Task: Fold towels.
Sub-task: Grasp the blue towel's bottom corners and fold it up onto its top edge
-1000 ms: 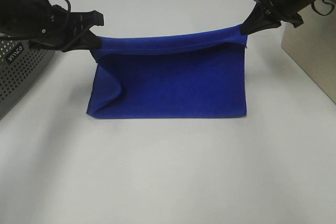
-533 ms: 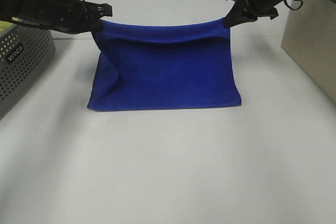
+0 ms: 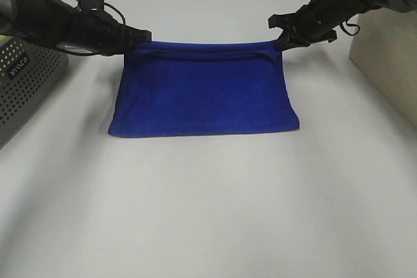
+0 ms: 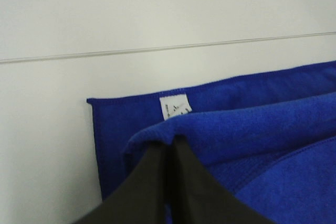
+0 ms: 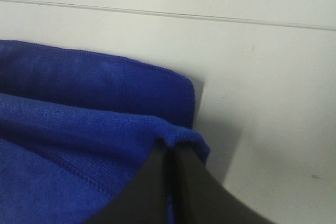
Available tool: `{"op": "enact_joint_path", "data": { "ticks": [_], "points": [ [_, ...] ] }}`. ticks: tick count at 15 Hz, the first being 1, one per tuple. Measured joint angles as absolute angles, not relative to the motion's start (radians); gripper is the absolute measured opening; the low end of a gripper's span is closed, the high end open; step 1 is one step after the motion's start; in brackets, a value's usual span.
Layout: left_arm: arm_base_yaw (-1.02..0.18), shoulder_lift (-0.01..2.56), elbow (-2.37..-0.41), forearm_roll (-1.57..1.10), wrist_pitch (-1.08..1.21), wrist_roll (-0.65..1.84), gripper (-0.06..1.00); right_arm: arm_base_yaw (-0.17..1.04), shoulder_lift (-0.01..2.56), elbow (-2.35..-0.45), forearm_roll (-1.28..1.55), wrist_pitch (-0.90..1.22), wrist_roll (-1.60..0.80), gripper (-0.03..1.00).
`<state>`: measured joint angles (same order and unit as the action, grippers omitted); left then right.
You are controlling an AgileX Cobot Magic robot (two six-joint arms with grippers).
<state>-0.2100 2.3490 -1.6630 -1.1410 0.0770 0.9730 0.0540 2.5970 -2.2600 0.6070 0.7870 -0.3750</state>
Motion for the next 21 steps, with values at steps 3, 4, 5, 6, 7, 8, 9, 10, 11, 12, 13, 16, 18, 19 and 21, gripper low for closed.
{"op": "enact_joint_path", "data": {
  "ticks": [3,4,5,6,7,8,9,10,11,12,13,16,18,19,21],
  "points": [
    [-0.21,2.398,-1.703,-1.141,0.044,0.975,0.0,0.073,2.602,-2.261,0.595,0.722,-0.376,0.02],
    [-0.21,2.403,-1.703,-1.141,0.035,0.975,0.0,0.08,2.602,-2.262,0.595,0.71,-0.376,0.02],
    [-0.21,2.406,-1.703,-1.141,0.029,0.975,0.0,0.087,2.603,-2.263,0.595,0.708,-0.376,0.02],
    [-0.21,2.407,-1.703,-1.141,0.029,0.973,0.01,0.092,2.604,-2.263,0.592,0.708,-0.376,0.02],
    [-0.21,2.407,-1.703,-1.141,0.03,0.973,0.03,0.098,2.607,-2.263,0.587,0.708,-0.376,0.03],
    [-0.21,2.407,-1.703,-1.141,0.038,0.973,0.08,0.098,2.608,-2.263,0.585,0.711,-0.376,0.07],
    [-0.21,2.407,-1.703,-1.141,0.047,0.973,0.31,0.099,2.609,-2.263,0.582,0.711,-0.374,0.31],
    [-0.21,2.402,-1.703,-1.141,0.047,0.973,0.46,0.099,2.609,-2.266,0.58,0.72,-0.373,0.46],
    [-0.21,2.389,-1.703,-1.141,0.045,0.973,0.57,0.099,2.609,-2.273,0.57,0.742,-0.373,0.61],
    [-0.21,2.37,-1.703,-1.141,0.039,0.973,0.65,0.099,2.605,-2.283,0.55,0.777,-0.373,0.7],
    [-0.207,2.349,-1.703,-1.141,0.041,0.973,0.68,0.099,2.593,-2.29,0.529,0.82,-0.372,0.73],
    [-0.191,2.302,-1.688,-1.141,0.123,0.952,0.7,0.098,2.551,-2.294,0.503,0.933,-0.355,0.75],
    [-0.137,2.274,-1.666,-1.104,0.349,0.781,0.7,0.098,2.494,-2.298,0.482,1.117,-0.319,0.76],
    [-0.117,2.274,-1.663,-1.05,0.439,0.692,0.7,0.098,2.488,-2.299,0.477,1.162,-0.296,0.76],
    [-0.099,2.274,-1.661,-0.912,0.557,0.531,0.7,0.098,2.488,-2.299,0.461,1.206,-0.254,0.76]
  ]
}}
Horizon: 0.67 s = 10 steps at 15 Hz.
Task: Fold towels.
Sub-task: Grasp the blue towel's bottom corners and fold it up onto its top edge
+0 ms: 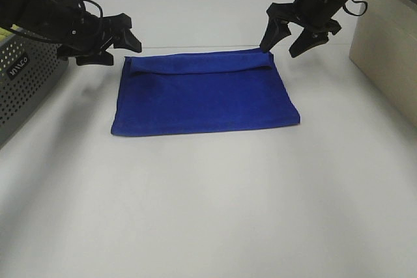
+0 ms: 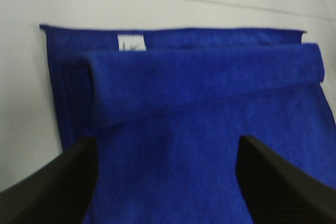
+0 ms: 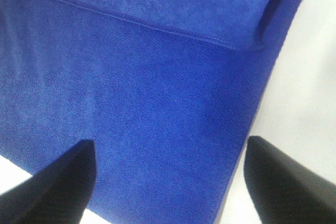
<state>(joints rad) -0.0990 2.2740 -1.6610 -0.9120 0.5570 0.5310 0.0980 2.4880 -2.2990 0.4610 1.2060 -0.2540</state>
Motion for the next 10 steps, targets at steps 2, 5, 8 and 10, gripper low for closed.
{"op": "enact_joint_path", "data": {
  "ticks": [2,5,8,10],
  "points": [
    [-0.099,2.274,-1.661,-0.79,0.636,0.378,0.7,0.098,2.489,-2.299,0.447,1.208,-0.241,0.76],
    [-0.099,2.274,-1.649,-0.709,0.7,0.252,0.7,0.098,2.489,-2.296,0.392,1.209,-0.192,0.76],
    [-0.099,2.272,-1.573,-0.698,0.71,0.227,0.7,0.079,2.466,-2.192,0.37,1.21,-0.19,0.75],
    [-0.099,2.271,-1.524,-0.704,0.709,0.223,0.7,0.041,2.452,-2.1,0.392,1.213,-0.192,0.71]
  ]
}}
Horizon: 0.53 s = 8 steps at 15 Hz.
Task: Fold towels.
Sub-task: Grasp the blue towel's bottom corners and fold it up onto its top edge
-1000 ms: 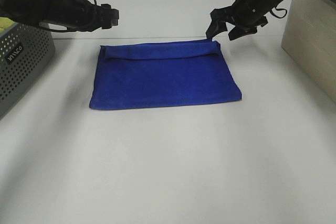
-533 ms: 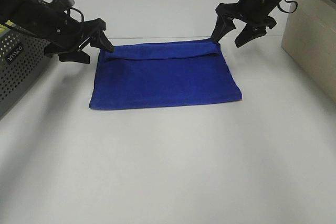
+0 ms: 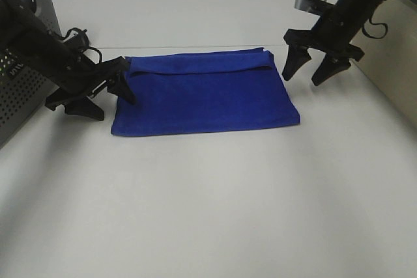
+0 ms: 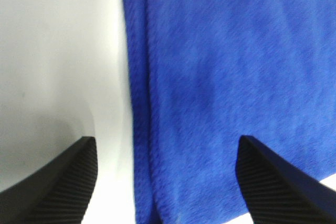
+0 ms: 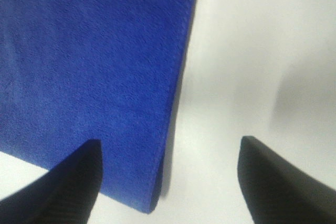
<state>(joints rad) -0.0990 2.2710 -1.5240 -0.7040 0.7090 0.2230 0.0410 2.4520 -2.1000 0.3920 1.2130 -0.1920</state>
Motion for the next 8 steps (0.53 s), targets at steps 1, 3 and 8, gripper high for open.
{"op": "enact_joint_path", "data": {
  "ticks": [1,3,8],
  "points": [
    [-0.1,2.266,-1.51,-0.705,0.703,0.223,0.7,0.019,2.45,-2.057,0.426,1.213,-0.202,0.7],
    [-0.117,2.263,-1.496,-0.714,0.696,0.223,0.7,0.003,2.449,-1.989,0.466,1.212,-0.241,0.7],
    [-0.201,2.261,-1.493,-0.684,0.676,0.142,0.63,0.008,2.444,-1.881,0.547,1.215,-0.275,0.69]
  ]
}}
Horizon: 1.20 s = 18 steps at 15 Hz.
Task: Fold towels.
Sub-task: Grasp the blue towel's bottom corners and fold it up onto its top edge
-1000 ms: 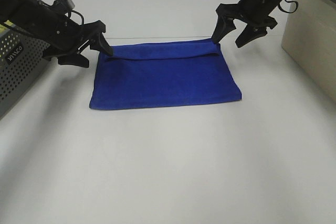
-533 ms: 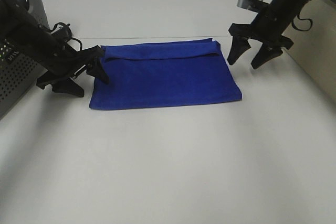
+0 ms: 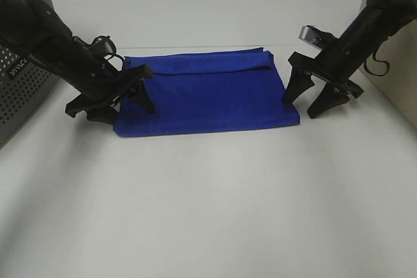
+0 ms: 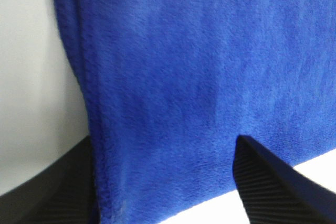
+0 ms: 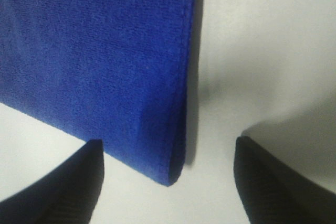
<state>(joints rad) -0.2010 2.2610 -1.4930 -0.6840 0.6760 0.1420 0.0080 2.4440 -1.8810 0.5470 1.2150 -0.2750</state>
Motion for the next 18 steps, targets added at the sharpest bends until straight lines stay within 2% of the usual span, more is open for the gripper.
{"op": "enact_joint_path", "data": {
  "ticks": [3,4,5,6,7,12,13,14,15,18],
  "points": [
    [-0.21,2.261,-1.492,-0.657,0.675,0.122,0.51,0.063,2.443,-1.868,0.554,1.2,-0.279,0.57],
    [-0.21,2.262,-1.49,-0.641,0.678,0.122,0.37,0.079,2.443,-1.864,0.545,1.177,-0.264,0.48],
    [-0.21,2.266,-1.489,-0.626,0.684,0.121,0.24,0.08,2.444,-1.861,0.523,1.164,-0.236,0.28],
    [-0.21,2.266,-1.489,-0.608,0.69,0.12,0.12,0.075,2.444,-1.861,0.508,1.154,-0.216,0.12],
    [-0.21,2.266,-1.489,-0.599,0.699,0.118,0.04,0.072,2.444,-1.861,0.499,1.151,-0.206,0.01],
    [-0.21,2.261,-1.489,-0.561,0.762,0.118,0.02,0.071,2.432,-1.83,0.495,1.2,-0.202,0.02],
    [-0.21,2.25,-1.484,-0.535,0.787,0.114,0.02,0.072,2.409,-1.782,0.494,1.201,-0.202,0.02],
    [-0.211,2.19,-1.409,-0.515,0.783,0.111,0.02,0.072,2.32,-1.639,0.493,1.168,-0.202,0.02],
    [-0.211,2.19,-1.409,-0.515,0.783,0.111,0.02,0.072,2.32,-1.639,0.493,1.168,-0.202,0.02],
    [-0.214,2.066,-1.205,-0.514,0.742,0.111,0.02,0.074,2.166,-1.384,0.5,1.082,-0.205,0.02]
  ]
}}
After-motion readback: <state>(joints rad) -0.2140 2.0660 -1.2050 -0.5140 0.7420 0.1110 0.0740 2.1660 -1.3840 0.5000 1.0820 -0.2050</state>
